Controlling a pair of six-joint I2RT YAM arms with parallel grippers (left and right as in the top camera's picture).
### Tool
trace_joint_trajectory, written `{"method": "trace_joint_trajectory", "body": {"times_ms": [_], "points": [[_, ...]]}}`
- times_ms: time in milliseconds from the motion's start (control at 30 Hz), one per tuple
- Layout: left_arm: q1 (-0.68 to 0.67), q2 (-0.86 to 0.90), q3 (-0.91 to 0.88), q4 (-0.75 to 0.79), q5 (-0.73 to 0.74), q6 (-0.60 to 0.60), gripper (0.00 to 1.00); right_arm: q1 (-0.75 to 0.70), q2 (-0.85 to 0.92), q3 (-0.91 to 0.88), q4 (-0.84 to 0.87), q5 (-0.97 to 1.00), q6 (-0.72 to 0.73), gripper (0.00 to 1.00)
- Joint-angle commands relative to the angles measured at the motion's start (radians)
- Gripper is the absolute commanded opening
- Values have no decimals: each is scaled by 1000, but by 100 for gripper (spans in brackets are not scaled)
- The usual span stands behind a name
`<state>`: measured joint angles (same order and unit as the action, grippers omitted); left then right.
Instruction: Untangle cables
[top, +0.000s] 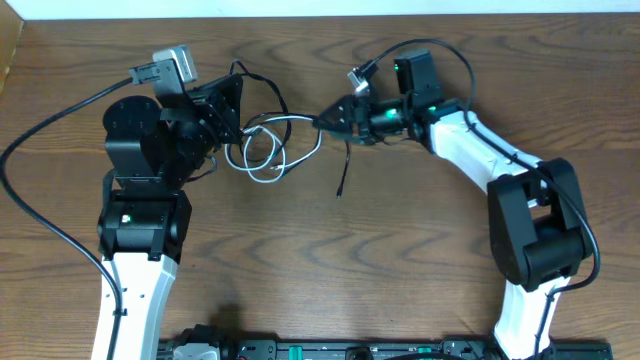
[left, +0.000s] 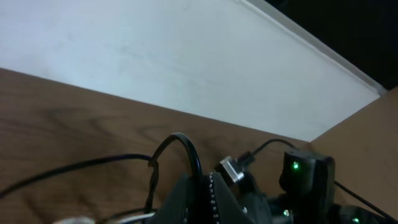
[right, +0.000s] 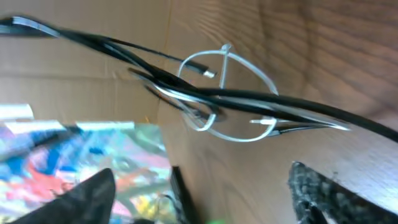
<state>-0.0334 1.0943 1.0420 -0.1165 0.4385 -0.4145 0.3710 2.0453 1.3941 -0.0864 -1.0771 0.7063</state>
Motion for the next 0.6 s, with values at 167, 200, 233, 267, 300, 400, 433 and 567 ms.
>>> {"method": "trace_joint_trajectory", "body": {"times_ms": [167, 200, 233, 267, 300, 400, 433, 567], "points": [[4, 4, 5, -10, -1, 17, 8, 111, -33, 5, 166, 297, 499, 86], [4, 4, 5, -10, -1, 17, 8, 123, -33, 5, 169, 345, 548, 85], [4, 4, 5, -10, -1, 17, 8, 133, -33, 5, 169, 386, 586, 84], [4, 4, 5, -11, -1, 17, 7, 143, -33, 5, 169, 436, 620, 83], [4, 4, 6, -11, -1, 17, 8, 151, -33, 5, 169, 478, 641, 82], [4, 3, 5, -17, -1, 17, 8, 175, -33, 5, 169, 603, 697, 81], [4, 3, 5, -18, -1, 17, 8, 180, -33, 5, 169, 631, 712, 80], [4, 4, 5, -24, -2, 18, 8, 192, -33, 5, 174, 716, 756, 80]]}}
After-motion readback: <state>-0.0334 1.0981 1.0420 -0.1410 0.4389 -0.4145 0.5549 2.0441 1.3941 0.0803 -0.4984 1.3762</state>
